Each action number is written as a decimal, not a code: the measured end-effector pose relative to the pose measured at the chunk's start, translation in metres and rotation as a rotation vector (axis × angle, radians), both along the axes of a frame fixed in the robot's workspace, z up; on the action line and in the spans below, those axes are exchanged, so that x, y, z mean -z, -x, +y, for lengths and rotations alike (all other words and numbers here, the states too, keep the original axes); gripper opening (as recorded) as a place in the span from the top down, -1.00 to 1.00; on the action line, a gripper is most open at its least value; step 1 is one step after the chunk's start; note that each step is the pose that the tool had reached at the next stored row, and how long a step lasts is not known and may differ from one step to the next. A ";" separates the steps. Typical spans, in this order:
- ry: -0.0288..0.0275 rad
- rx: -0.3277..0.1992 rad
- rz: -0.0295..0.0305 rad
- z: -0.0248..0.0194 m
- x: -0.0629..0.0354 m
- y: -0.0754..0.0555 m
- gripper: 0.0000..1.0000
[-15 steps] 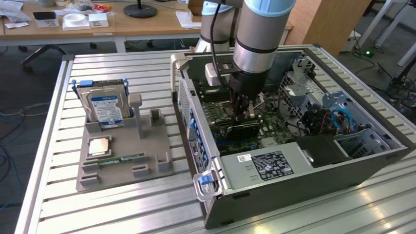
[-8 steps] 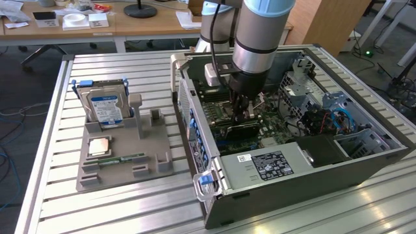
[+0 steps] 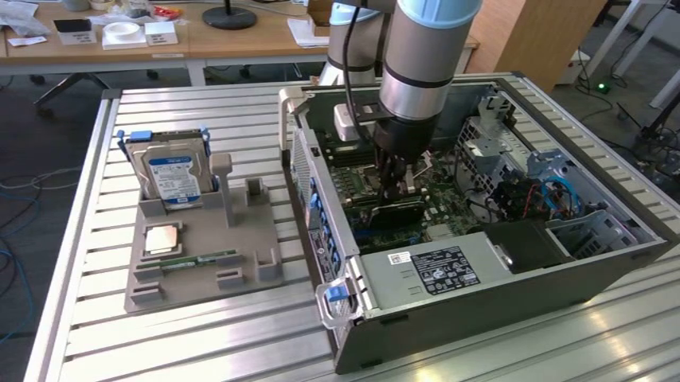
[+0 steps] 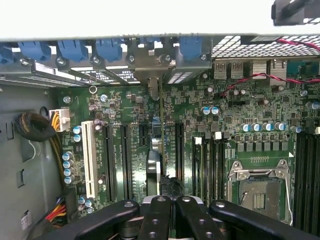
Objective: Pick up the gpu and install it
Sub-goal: 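Press down on the gpu until it lock into place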
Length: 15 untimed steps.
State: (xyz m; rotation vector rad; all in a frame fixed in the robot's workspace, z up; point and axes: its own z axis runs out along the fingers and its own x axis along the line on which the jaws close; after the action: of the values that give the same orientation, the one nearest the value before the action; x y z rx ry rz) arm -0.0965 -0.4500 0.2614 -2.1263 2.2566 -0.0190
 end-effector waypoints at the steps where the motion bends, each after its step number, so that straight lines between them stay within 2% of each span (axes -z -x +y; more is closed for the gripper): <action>1: -0.0001 0.000 -0.0001 0.0000 0.0001 0.000 0.79; 15: -0.0002 0.000 -0.0001 0.0000 0.0008 0.001 0.79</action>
State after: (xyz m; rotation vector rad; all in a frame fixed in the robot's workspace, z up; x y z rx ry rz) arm -0.0977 -0.4500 0.2606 -2.1260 2.2564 -0.0189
